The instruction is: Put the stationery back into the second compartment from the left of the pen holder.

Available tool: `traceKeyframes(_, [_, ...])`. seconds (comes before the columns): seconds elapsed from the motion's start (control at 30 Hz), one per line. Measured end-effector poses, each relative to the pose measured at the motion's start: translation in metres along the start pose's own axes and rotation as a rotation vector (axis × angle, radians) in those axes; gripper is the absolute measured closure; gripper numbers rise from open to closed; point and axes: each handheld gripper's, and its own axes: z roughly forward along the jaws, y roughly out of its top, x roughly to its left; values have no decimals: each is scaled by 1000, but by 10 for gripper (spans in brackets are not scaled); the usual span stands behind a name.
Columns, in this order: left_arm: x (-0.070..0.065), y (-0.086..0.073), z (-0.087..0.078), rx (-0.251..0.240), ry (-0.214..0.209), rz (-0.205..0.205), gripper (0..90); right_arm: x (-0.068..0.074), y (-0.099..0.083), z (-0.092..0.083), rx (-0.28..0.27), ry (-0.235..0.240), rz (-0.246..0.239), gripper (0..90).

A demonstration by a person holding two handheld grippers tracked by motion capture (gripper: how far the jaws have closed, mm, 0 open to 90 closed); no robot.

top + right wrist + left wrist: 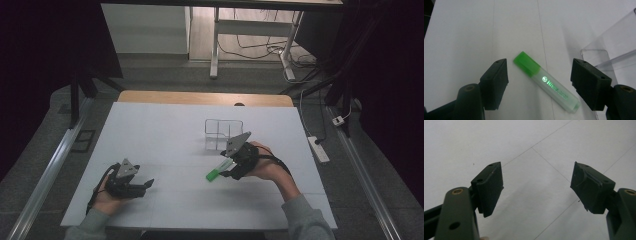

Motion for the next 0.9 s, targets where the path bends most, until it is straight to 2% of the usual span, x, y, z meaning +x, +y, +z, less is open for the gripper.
traceKeyframes(0.37, [-2, 1, 1, -1, -5, 5, 257, -3, 7, 9, 24, 56, -21, 297])
traceKeyframes(0.47, [-1, 1, 1, 0, -4, 4, 257, -6, 9, 17, 36, 88, -31, 296])
traceKeyframes(0.5, [-1, 1, 1, 0, -4, 3, 257, -6, 10, 18, 55, 89, -42, 297])
traceKeyframes(0.53, [-1, 1, 1, 0, -3, 3, 257, -7, 10, 21, 46, 106, -42, 297])
traceKeyframes(0.73, [-2, 1, 1, 1, -2, 5, 257, -9, 11, 32, 79, 143, -58, 296])
traceKeyframes(0.9, [-1, 1, 1, 6, -3, 10, 257, -12, 10, 34, 88, 135, -63, 291])
